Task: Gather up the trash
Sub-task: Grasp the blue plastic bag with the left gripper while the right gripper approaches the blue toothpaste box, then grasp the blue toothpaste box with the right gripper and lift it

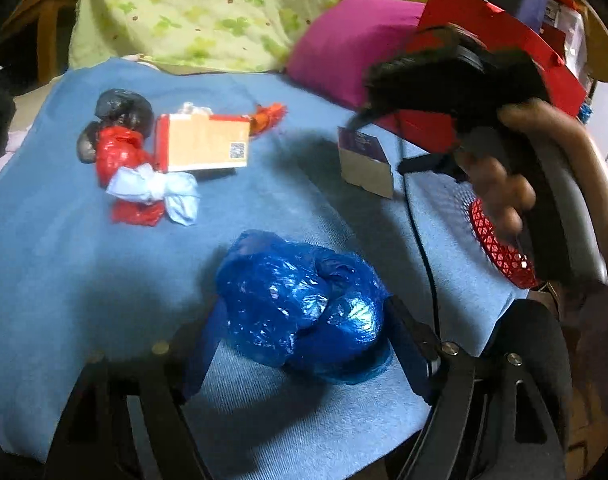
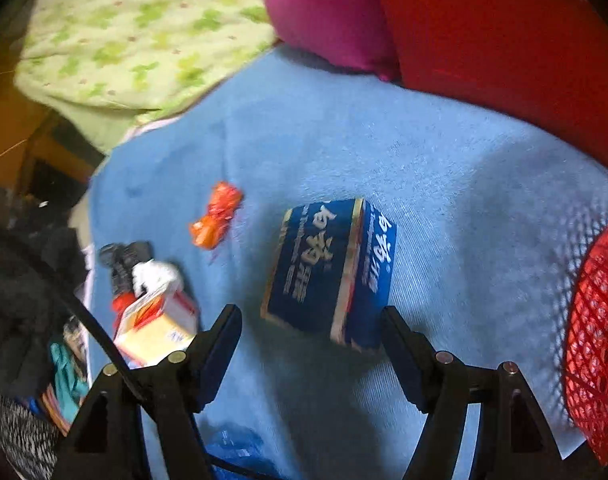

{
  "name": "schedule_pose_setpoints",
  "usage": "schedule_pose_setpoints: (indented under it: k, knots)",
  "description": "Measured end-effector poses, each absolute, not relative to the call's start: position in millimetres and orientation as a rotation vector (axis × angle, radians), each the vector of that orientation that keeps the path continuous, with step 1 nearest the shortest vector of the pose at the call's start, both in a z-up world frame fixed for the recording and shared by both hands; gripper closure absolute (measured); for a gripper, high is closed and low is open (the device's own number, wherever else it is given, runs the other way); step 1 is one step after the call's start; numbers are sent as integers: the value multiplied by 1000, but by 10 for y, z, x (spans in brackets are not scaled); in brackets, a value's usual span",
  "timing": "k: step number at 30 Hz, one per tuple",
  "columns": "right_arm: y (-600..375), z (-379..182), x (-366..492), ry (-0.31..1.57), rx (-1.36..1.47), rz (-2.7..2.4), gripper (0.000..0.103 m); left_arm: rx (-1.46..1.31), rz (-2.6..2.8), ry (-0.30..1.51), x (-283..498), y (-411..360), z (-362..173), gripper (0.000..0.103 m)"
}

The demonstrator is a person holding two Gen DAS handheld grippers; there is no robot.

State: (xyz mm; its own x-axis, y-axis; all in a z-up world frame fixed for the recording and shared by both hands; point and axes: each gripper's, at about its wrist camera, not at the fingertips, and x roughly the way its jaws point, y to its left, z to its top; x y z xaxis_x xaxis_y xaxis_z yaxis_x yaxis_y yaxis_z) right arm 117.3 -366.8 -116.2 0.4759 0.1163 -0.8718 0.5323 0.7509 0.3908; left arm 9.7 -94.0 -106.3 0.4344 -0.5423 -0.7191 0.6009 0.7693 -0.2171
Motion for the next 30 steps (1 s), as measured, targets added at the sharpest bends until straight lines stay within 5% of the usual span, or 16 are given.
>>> schedule_pose_setpoints:
  k: [11, 15, 20, 22, 23, 24, 25, 30]
  knots:
    - [-3494, -1312, 1469, 1118, 536, -405, 30, 65, -767, 846, 159, -879, -1158, 28]
    - [-3515, -1291, 1364, 1087, 501, -364, 62, 63, -790, 841, 145, -883, -1166, 37]
    - [-3717, -1259, 1119, 1027, 645, -263, 68, 36, -783, 836, 125, -806, -1133, 43]
    - [-3804, -1273, 1021, 1010, 736, -212, 66, 25, -766, 828, 122, -736, -1099, 43]
    - [-3843, -1290, 978, 1011, 783, -200, 53, 15, -752, 821, 131, -693, -1079, 43]
    - [-3875, -1308, 931, 1012, 815, -206, 26, 6, -742, 817, 138, -660, -1066, 43]
    - [-3891, -1299, 885, 995, 835, -217, 20, -11, -726, 810, 158, -608, -1043, 43]
    - [-3760, -1207, 1005, 1005, 802, -225, 20, -51, -654, 771, 231, -420, -957, 43]
